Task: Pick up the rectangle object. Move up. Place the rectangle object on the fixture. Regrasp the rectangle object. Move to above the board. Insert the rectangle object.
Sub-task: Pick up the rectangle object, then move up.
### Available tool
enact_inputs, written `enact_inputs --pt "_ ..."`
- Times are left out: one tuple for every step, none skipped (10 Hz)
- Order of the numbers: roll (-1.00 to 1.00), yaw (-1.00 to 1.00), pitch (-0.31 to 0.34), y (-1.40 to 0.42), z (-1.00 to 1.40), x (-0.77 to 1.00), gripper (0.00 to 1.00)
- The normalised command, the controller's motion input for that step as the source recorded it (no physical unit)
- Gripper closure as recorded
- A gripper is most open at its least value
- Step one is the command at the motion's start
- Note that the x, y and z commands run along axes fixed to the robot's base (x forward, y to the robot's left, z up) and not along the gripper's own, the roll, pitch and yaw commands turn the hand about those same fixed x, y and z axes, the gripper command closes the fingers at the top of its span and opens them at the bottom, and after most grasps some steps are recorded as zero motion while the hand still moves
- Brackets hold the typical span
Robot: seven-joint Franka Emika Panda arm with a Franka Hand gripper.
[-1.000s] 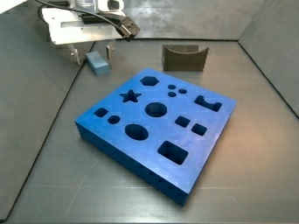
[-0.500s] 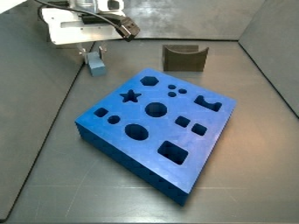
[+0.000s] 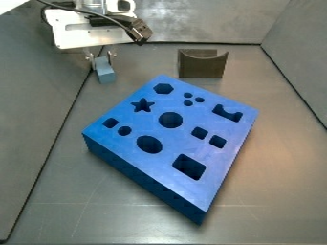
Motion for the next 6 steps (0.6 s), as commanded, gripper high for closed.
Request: enact_inputs --pt "0.00 0.00 0.000 0.00 0.00 0.00 1.00" --pt "0.00 0.00 0.000 0.00 0.00 0.00 1.00" --pt "0.00 0.00 0.000 0.00 0.00 0.00 1.00" --pt "0.00 0.00 0.000 0.00 0.00 0.00 1.00" --pt "0.00 0.00 0.000 0.00 0.00 0.00 1.00" --pt "0.00 0.00 0.000 0.00 0.41 0.00 1.00"
